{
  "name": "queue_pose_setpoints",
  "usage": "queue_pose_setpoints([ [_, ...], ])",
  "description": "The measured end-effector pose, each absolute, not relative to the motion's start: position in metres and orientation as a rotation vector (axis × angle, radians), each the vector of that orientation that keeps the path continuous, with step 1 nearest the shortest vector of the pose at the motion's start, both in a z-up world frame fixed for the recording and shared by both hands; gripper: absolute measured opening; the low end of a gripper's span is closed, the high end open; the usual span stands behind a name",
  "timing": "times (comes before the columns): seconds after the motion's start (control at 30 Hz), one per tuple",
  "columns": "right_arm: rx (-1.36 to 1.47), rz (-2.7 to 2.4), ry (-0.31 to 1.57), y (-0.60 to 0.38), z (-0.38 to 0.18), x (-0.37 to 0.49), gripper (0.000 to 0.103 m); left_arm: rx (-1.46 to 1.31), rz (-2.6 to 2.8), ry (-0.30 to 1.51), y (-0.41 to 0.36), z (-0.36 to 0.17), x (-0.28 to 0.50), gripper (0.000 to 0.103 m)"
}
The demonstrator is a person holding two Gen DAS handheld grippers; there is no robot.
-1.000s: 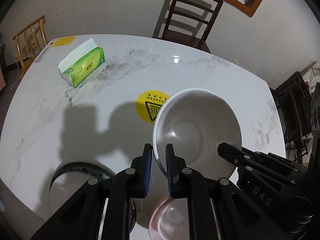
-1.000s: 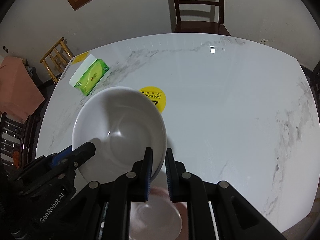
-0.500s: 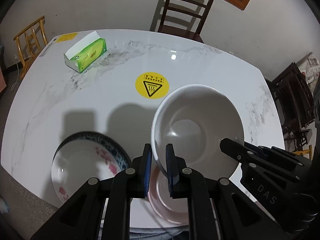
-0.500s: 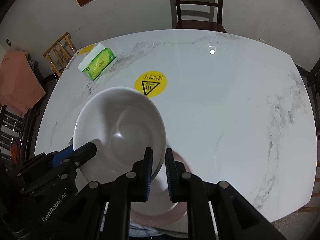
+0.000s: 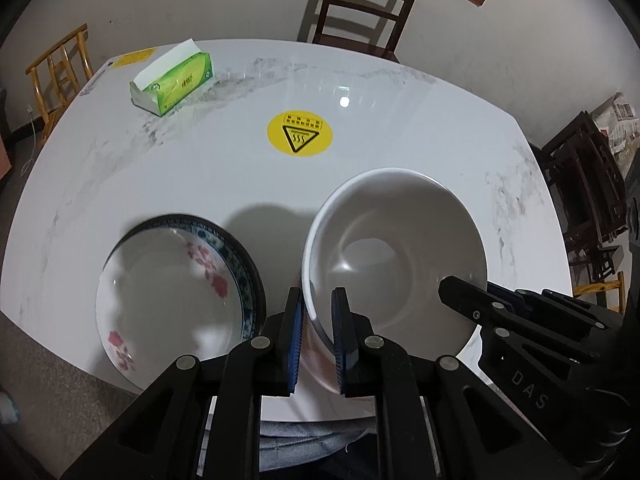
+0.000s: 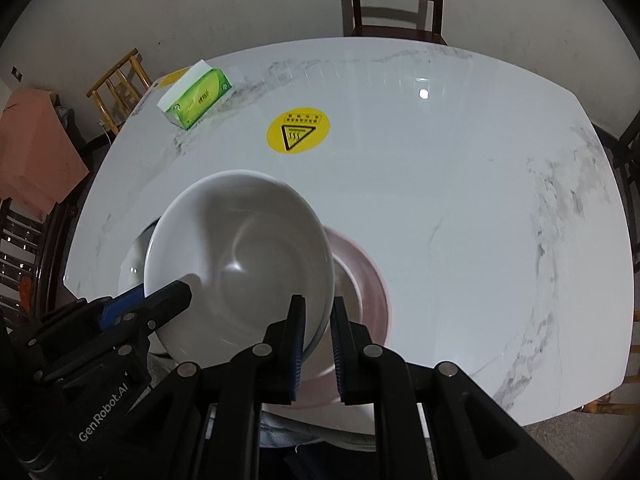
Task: Organize plates and bowls
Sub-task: 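Lift the Rabbit bowl and carry it over the pink bowl, then lower the Rabbit bowl into the white bowl inside the pink bowl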
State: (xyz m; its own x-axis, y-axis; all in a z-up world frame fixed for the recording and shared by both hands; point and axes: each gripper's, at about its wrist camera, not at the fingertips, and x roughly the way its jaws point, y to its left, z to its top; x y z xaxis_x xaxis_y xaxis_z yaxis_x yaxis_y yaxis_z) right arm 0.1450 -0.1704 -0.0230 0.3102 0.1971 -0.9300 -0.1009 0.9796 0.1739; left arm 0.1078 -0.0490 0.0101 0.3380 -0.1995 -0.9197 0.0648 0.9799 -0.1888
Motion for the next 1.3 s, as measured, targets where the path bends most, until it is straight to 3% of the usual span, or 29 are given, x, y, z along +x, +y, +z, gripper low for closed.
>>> queue_pose_setpoints([
  [1.3, 0.104, 0.190, 1.326, -0.183, -0.069, 0.140, 0.015, -0.127, -0.173, 1.303, -0.064, -0.039, 0.103, 0.011],
])
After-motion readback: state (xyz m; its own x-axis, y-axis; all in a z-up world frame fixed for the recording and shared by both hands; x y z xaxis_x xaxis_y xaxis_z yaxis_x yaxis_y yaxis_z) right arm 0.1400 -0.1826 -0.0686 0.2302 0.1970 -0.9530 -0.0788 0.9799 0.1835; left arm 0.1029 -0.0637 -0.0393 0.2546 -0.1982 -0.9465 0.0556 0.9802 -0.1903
